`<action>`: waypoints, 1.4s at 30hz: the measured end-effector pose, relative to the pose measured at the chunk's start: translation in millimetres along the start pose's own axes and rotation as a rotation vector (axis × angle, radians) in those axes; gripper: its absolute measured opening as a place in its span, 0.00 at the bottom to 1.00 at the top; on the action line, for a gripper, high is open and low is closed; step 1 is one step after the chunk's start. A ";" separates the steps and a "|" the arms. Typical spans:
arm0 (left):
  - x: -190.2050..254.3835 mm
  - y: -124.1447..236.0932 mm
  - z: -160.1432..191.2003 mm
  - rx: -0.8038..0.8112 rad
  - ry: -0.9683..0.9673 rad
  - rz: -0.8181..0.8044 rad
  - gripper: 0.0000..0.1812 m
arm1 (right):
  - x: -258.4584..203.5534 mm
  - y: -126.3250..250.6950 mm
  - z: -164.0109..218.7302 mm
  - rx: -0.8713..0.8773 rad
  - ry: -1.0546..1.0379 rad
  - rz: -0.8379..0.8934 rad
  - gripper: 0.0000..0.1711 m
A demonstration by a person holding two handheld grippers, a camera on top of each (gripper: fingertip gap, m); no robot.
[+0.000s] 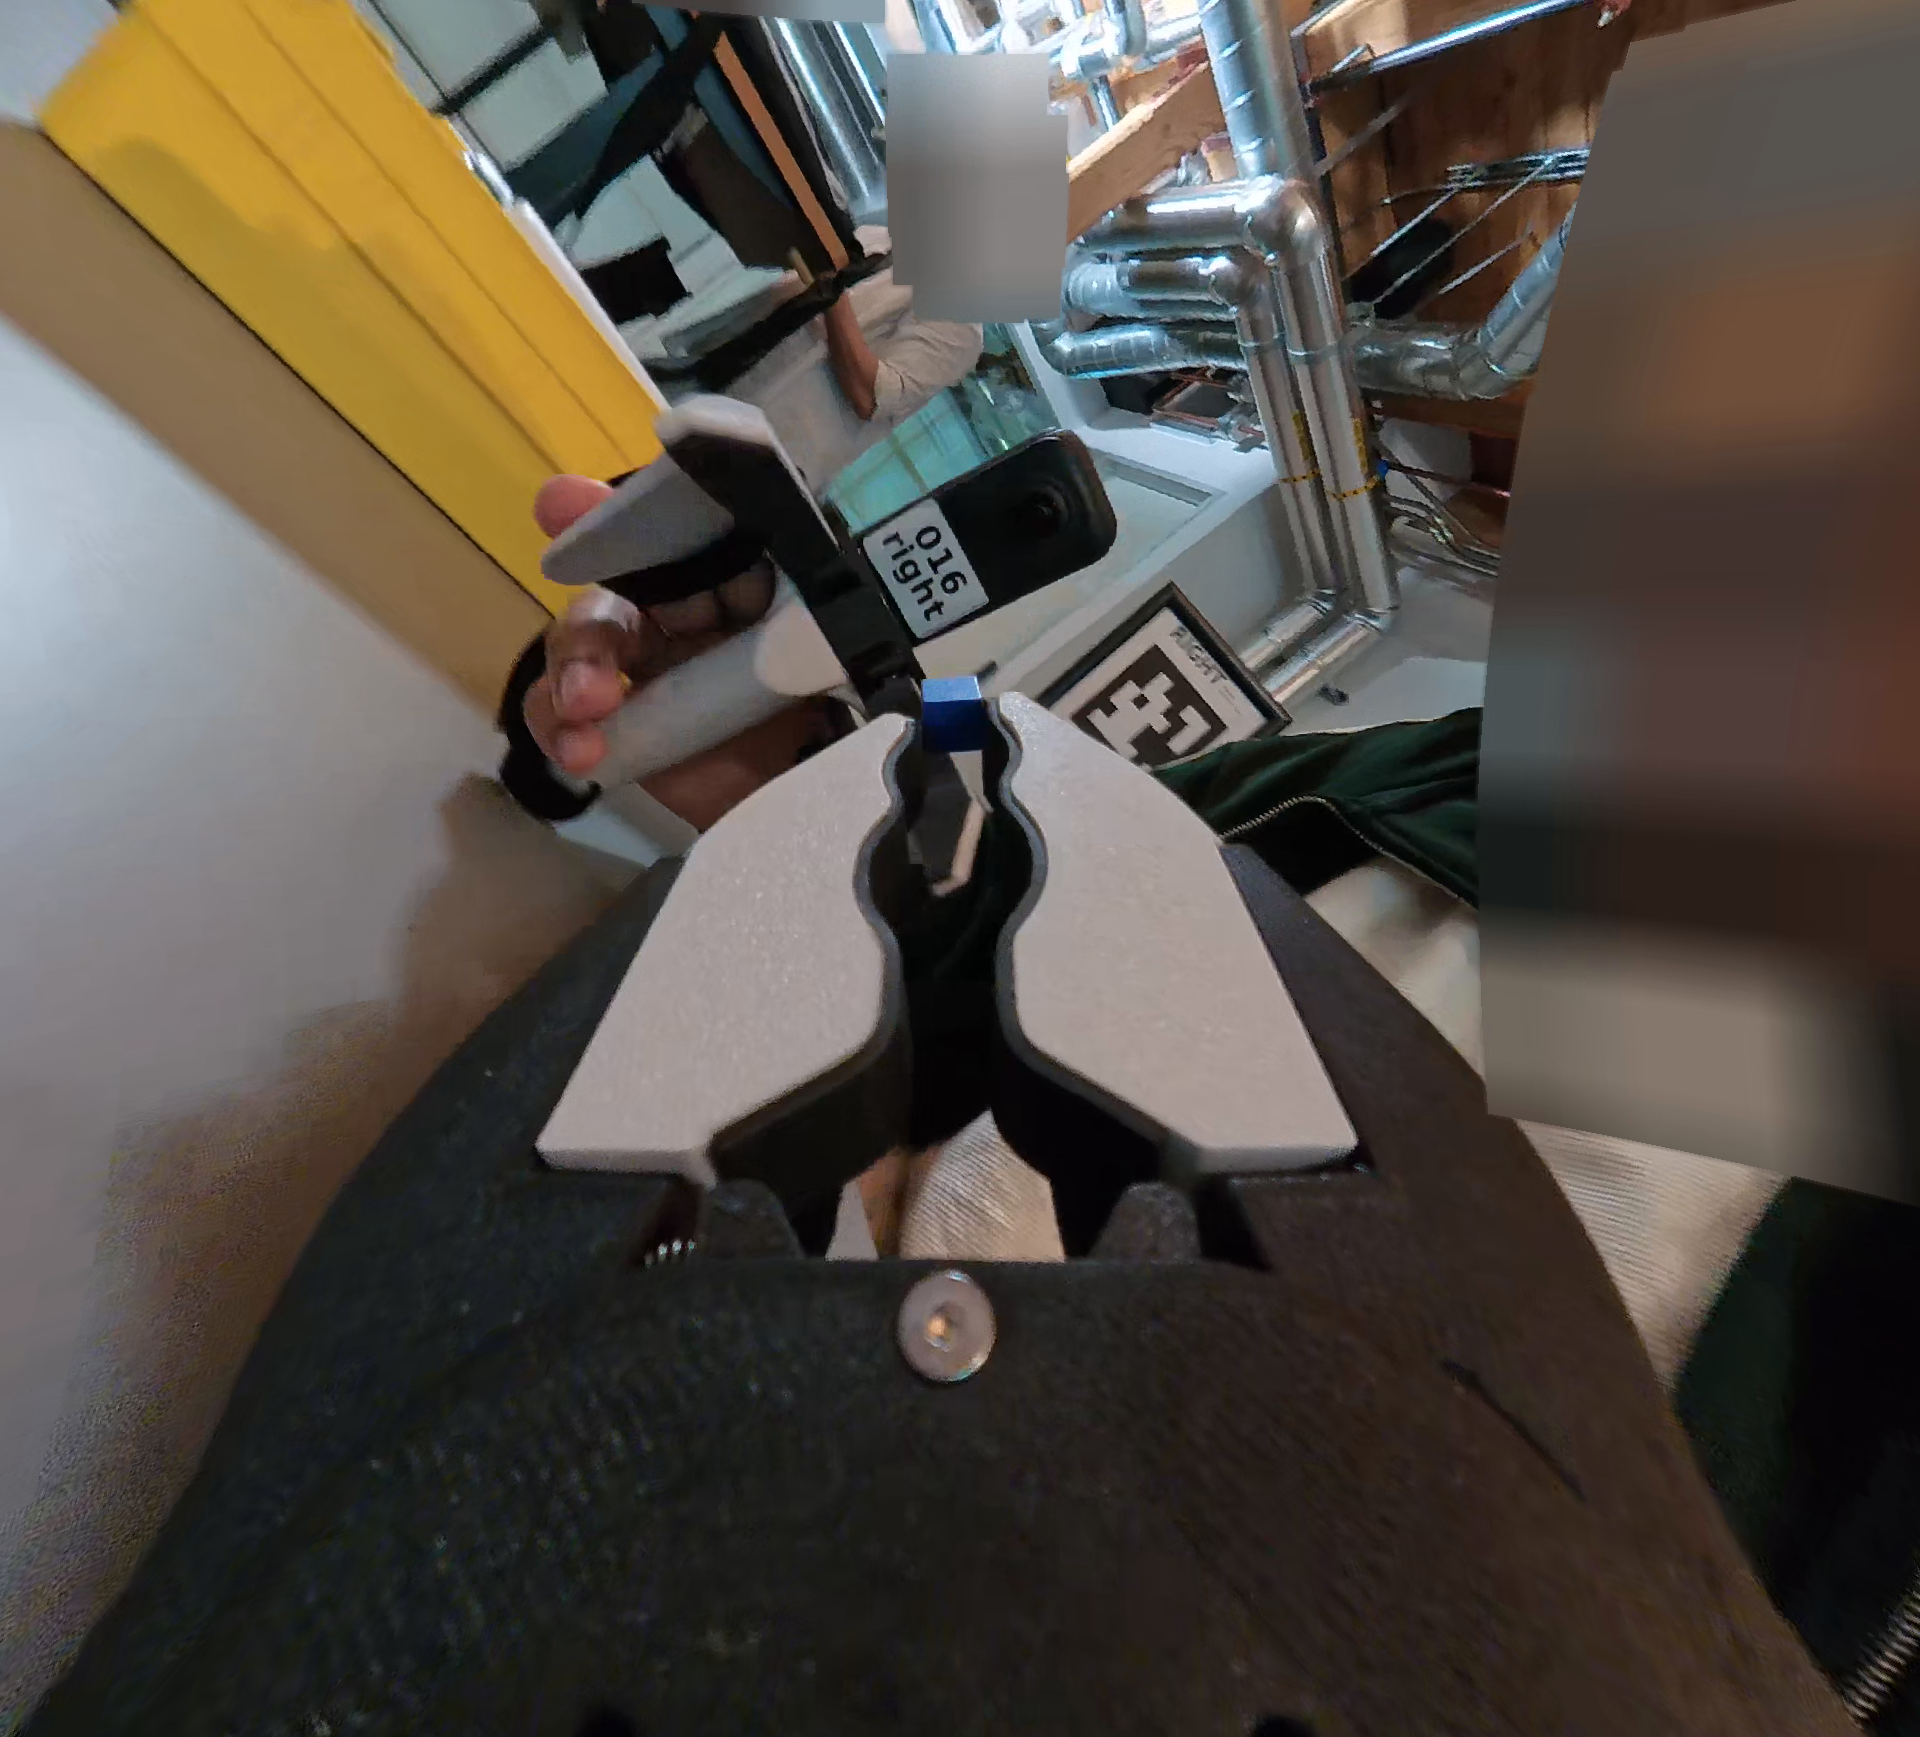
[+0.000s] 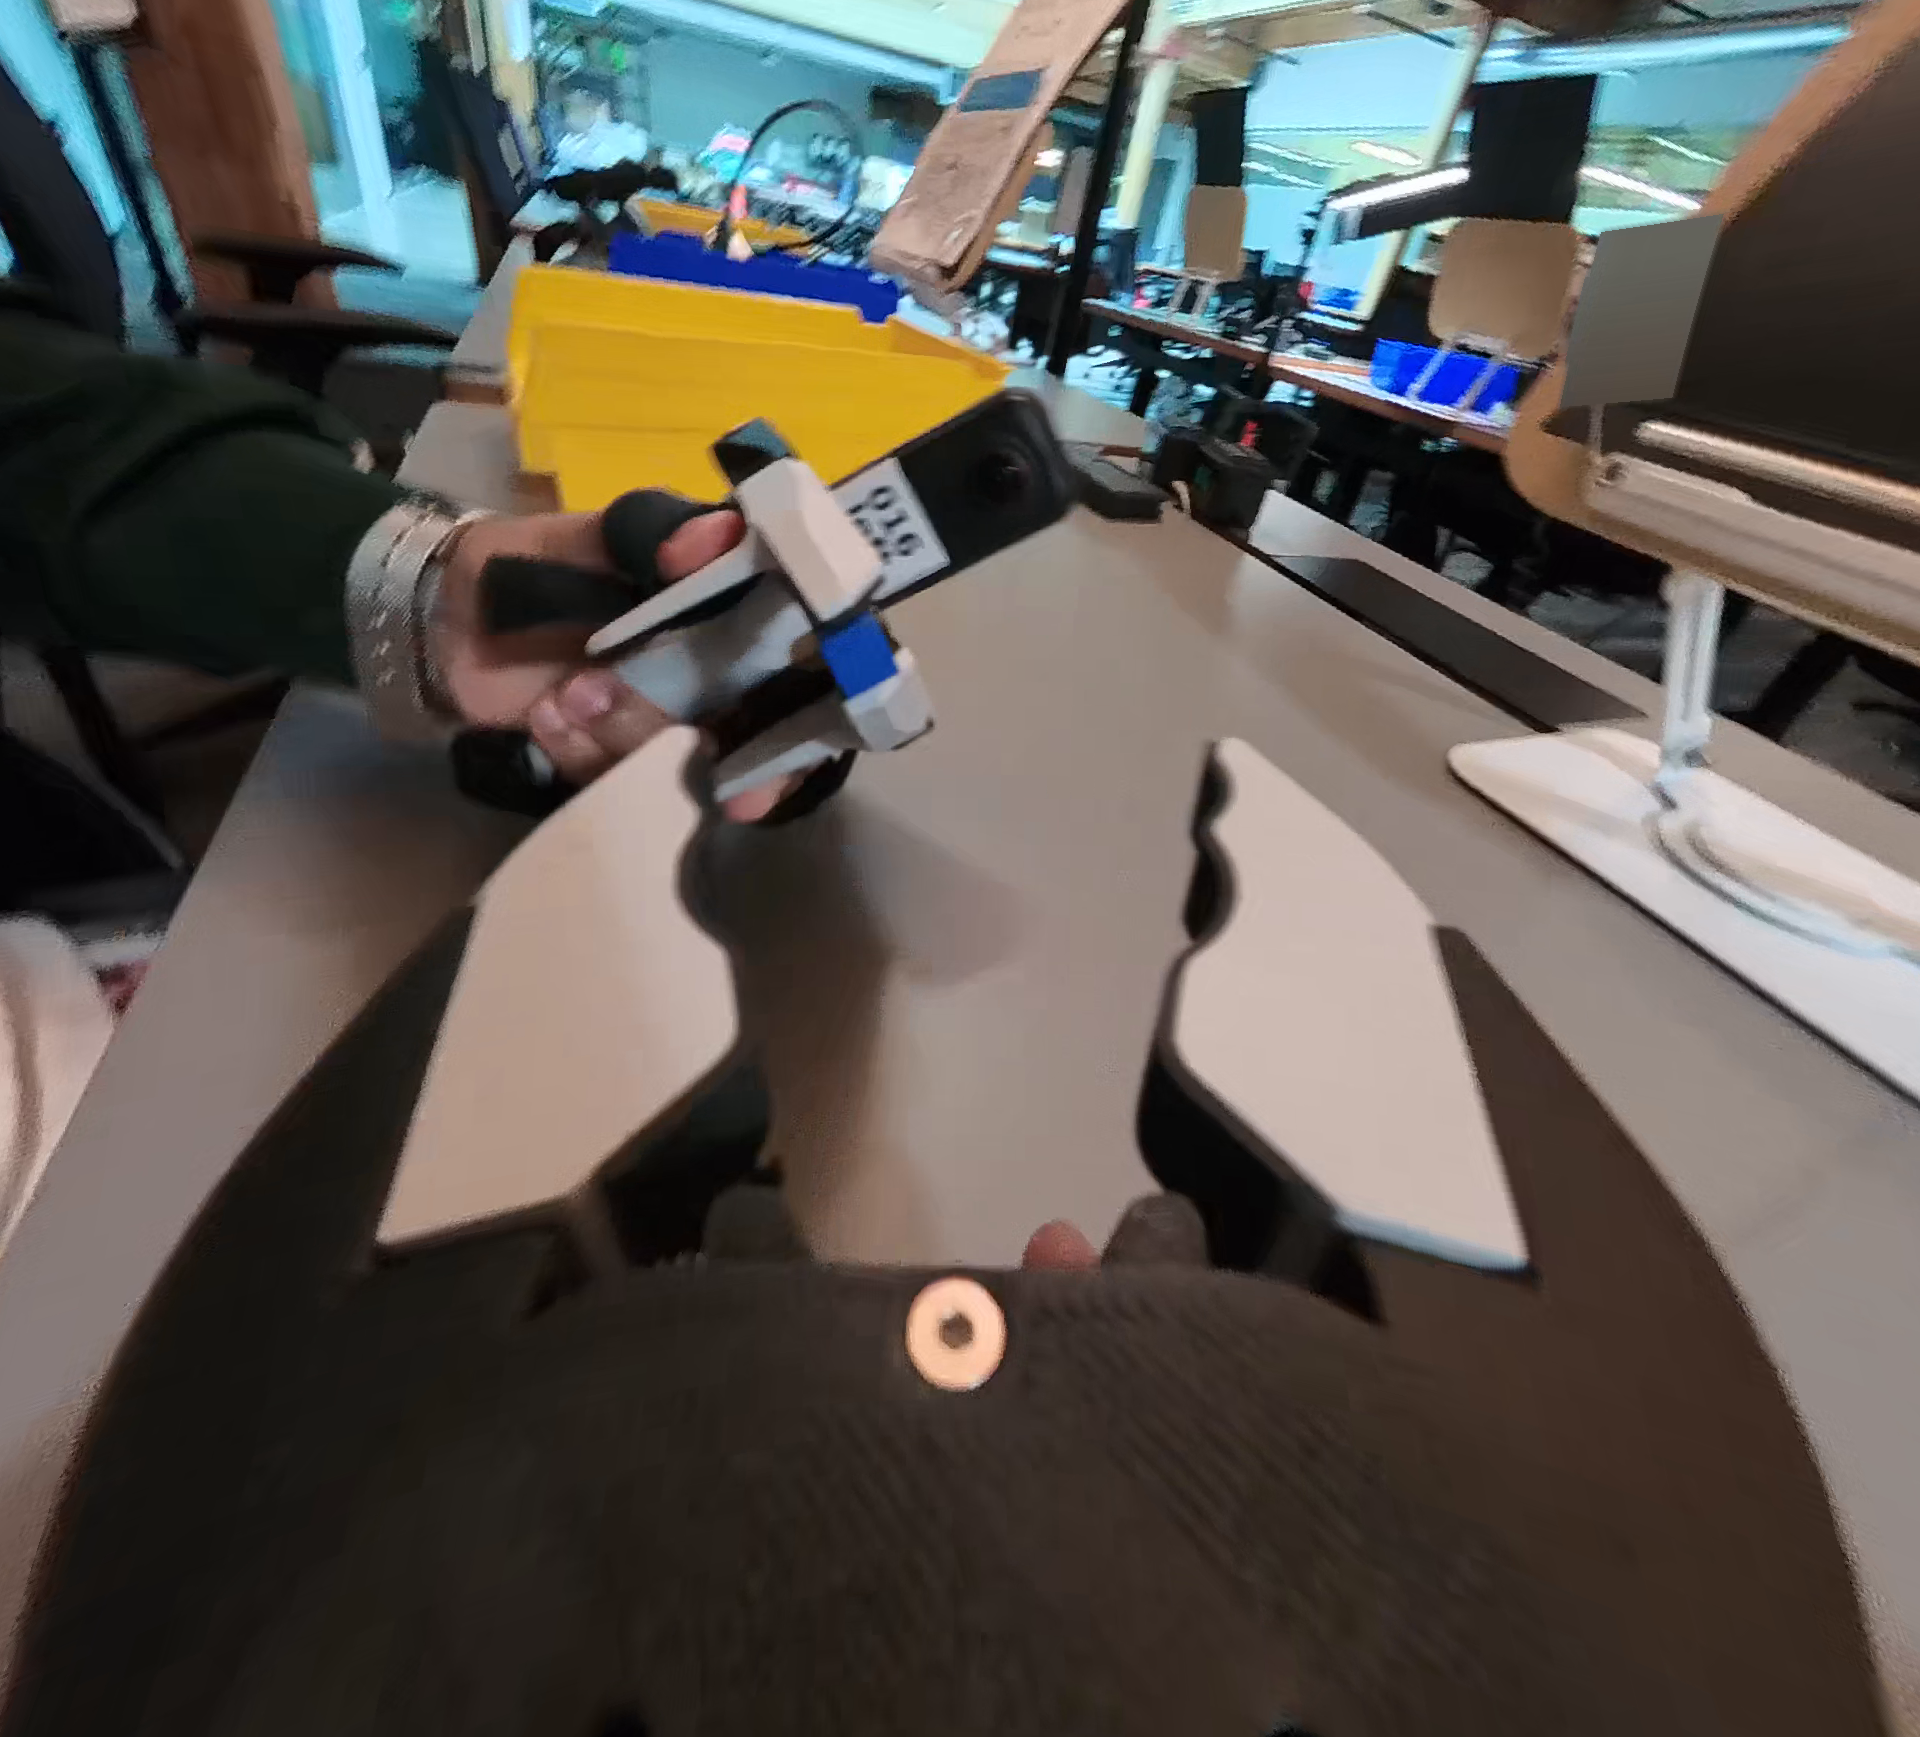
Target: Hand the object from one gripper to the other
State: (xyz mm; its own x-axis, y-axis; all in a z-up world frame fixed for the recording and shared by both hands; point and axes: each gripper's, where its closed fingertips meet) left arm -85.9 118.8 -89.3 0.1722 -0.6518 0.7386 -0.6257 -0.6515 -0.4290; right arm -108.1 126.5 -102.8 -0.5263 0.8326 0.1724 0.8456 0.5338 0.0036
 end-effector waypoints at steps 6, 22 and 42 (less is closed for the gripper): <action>-4.3 9.2 -16.7 -0.017 -0.436 -0.223 0.05 | 16.3 4.8 -16.2 0.104 -0.315 0.018 0.54; -21.6 0.4 6.7 -0.413 -1.050 -0.485 0.06 | -9.3 10.0 1.8 -0.107 -1.032 -0.411 0.10; -26.0 4.3 2.9 -0.356 -0.899 -0.502 0.14 | 12.2 9.2 15.6 -0.192 -0.648 -0.097 0.06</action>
State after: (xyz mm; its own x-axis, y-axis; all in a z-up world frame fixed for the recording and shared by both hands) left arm -90.8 131.8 -111.9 0.8725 -0.4828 0.0747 -0.4883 -0.8672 0.0978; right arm -108.1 143.9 -116.0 -0.4971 0.7342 -0.4624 0.7612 0.6248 0.1738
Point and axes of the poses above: each gripper's, where its closed fingertips meet, y back along the fingers, z out of its underside, x = y × z across the jaws, and after that the axes turned 8 degrees about z, right-handed
